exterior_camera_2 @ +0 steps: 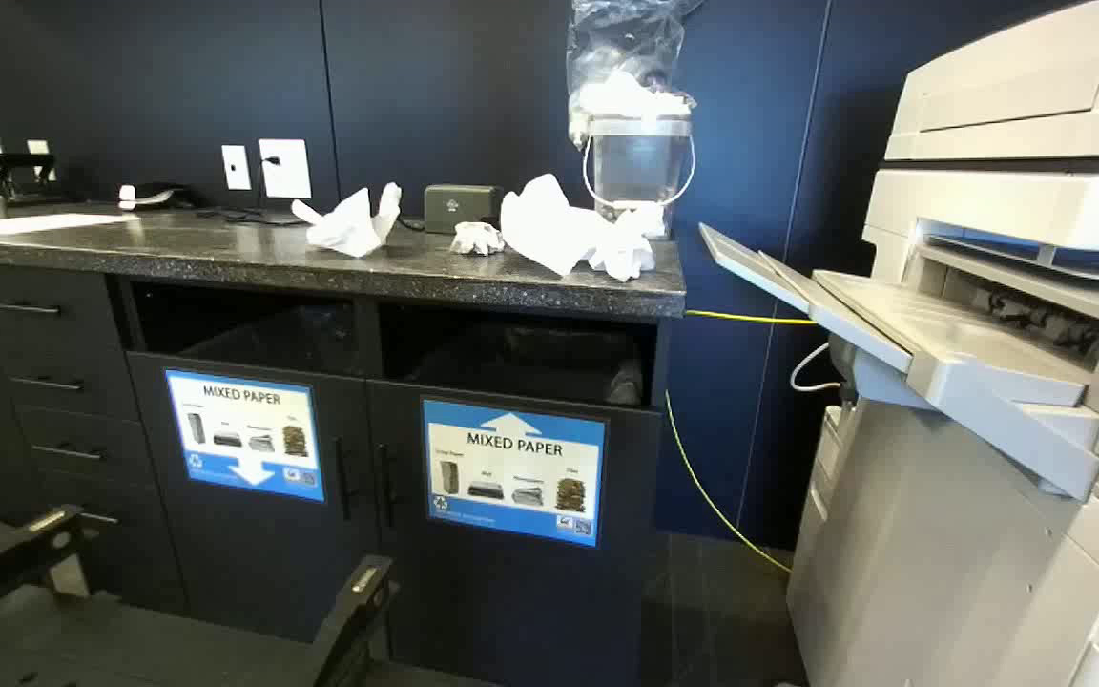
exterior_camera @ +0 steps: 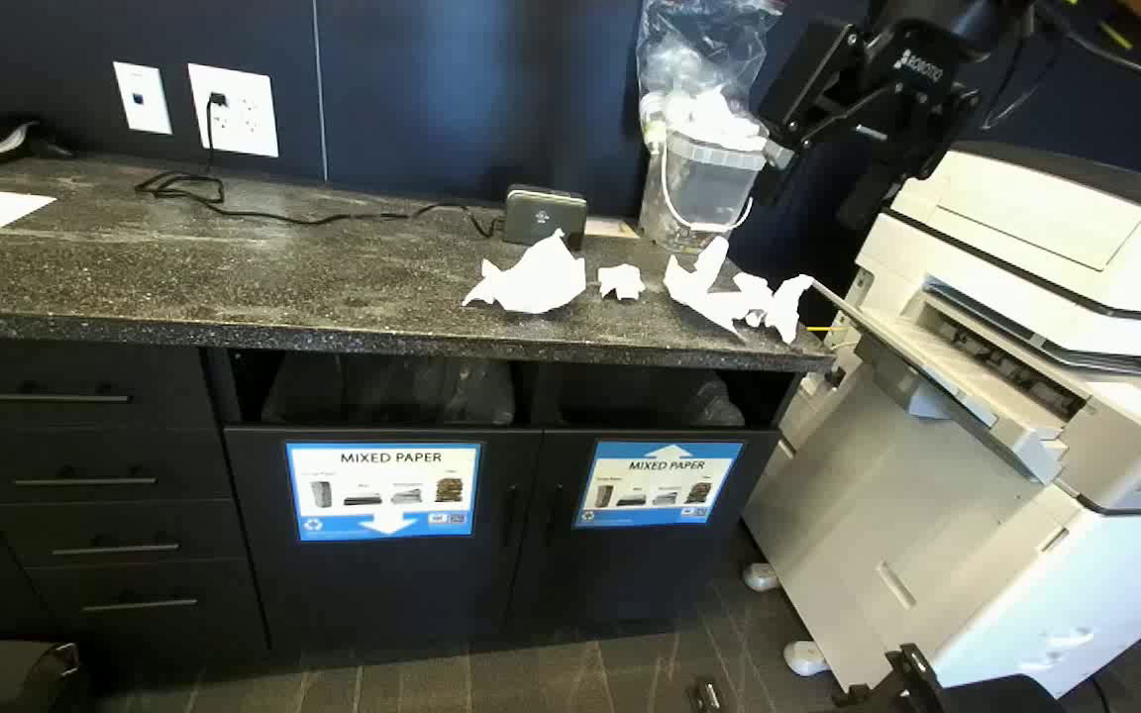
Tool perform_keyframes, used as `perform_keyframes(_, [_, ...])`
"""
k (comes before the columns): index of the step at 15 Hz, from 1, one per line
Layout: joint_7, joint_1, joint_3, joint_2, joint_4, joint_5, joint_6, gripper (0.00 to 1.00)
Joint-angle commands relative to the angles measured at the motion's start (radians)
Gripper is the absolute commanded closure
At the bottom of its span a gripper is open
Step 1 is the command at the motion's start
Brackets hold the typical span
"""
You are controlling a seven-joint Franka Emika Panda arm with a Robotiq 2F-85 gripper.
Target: Throw some of the papers on the countertop into the trash can on the right
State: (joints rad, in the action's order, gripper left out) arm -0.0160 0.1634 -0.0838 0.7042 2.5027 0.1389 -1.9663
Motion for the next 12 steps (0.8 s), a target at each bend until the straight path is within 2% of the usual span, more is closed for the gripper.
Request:
perform_keyframes(1, [-0.002, -0.005, -0.004, 0.000, -0.007, 0.003, 0.002, 0.00])
perform_keyframes(5, [-0.003, -0.005, -0.004, 0.006, -0.013, 0.003, 0.001, 0.00])
perform_keyframes(7, [0.003, -0.010, 0.002, -0.028, -0.029, 0.014, -0.022, 0.00])
perform_keyframes(11, [0.042, -0.008, 0.009, -0.152, -0.086, 0.085, -0.102, 0.00])
perform_keyframes(12, [0.083, -0.004, 0.009, -0.215, -0.115, 0.141, -0.144, 0.00])
